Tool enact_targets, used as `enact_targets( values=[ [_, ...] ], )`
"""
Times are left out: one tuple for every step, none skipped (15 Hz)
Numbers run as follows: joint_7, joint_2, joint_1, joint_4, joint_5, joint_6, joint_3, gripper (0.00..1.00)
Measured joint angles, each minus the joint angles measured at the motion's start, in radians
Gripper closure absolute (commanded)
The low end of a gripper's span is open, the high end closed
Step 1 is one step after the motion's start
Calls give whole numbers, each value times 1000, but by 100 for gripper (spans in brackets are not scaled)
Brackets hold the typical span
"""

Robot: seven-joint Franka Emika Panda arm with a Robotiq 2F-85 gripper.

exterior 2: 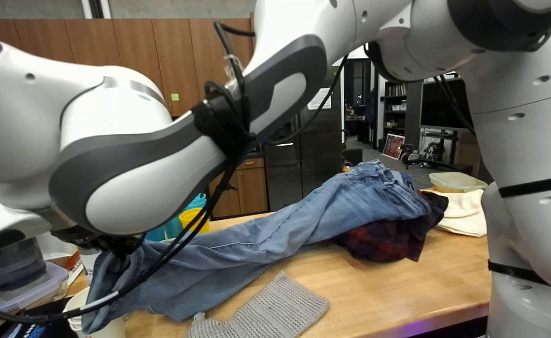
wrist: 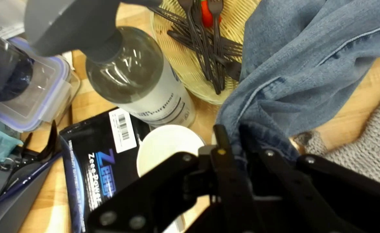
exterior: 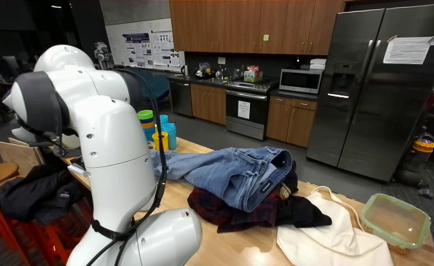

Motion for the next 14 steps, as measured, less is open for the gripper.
enact_targets(
  values=[
    [9,0,-1,0,-17,5,-9,97],
    [16,0,-3,0,-29,10,-19,97],
    [26,0,-7,0,-40,17,-27,97],
    [34,-2,-12,0,-48,23,-33,97],
    [45,-4,-18,-1,-50,29,-39,97],
    [54,-8,-27,-3,-50,36,-43,97],
    [68,-15,-37,-10,-50,46,-45,97],
    [82,-24,-49,-18,-50,57,-46,97],
    [95,-35,-61,-30,-50,68,-48,97],
    [108,-47,-73,-43,-50,78,-48,62],
    [120,-60,-84,-57,-49,86,-48,61],
    [132,-73,-94,-69,-48,89,-48,57],
    [145,-85,-103,-81,-47,90,-48,51],
    [153,-97,-110,-92,-45,90,-48,45]
  ],
)
